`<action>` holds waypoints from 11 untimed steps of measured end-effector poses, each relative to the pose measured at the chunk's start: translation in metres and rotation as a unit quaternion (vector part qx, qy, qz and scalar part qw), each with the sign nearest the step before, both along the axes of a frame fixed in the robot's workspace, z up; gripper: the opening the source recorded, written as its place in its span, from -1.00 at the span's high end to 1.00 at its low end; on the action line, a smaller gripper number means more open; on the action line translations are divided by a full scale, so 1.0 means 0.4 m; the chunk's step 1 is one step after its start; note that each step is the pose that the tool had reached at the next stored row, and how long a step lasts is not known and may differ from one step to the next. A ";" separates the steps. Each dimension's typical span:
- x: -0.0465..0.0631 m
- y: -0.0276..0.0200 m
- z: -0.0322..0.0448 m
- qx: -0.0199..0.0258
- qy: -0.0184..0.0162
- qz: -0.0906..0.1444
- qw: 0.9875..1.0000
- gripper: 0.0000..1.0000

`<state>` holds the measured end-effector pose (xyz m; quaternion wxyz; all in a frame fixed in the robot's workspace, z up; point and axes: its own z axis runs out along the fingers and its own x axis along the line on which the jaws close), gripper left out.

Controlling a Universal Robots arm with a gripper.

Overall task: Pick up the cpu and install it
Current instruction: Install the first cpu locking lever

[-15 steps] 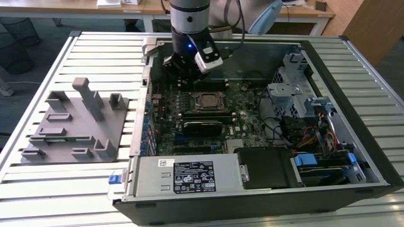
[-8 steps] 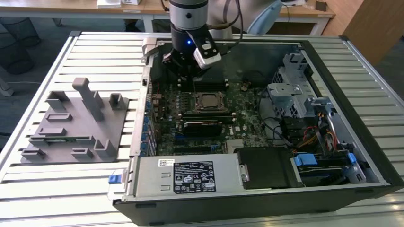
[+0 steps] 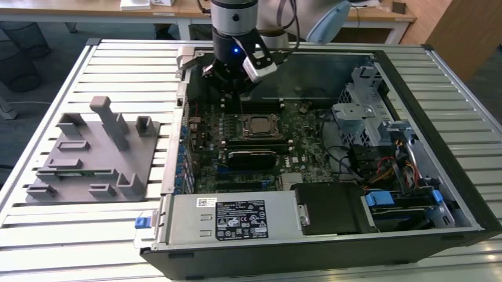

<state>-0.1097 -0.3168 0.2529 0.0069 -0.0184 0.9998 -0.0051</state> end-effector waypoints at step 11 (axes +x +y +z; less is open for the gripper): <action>-0.012 0.009 -0.001 0.000 0.000 0.000 1.000 0.79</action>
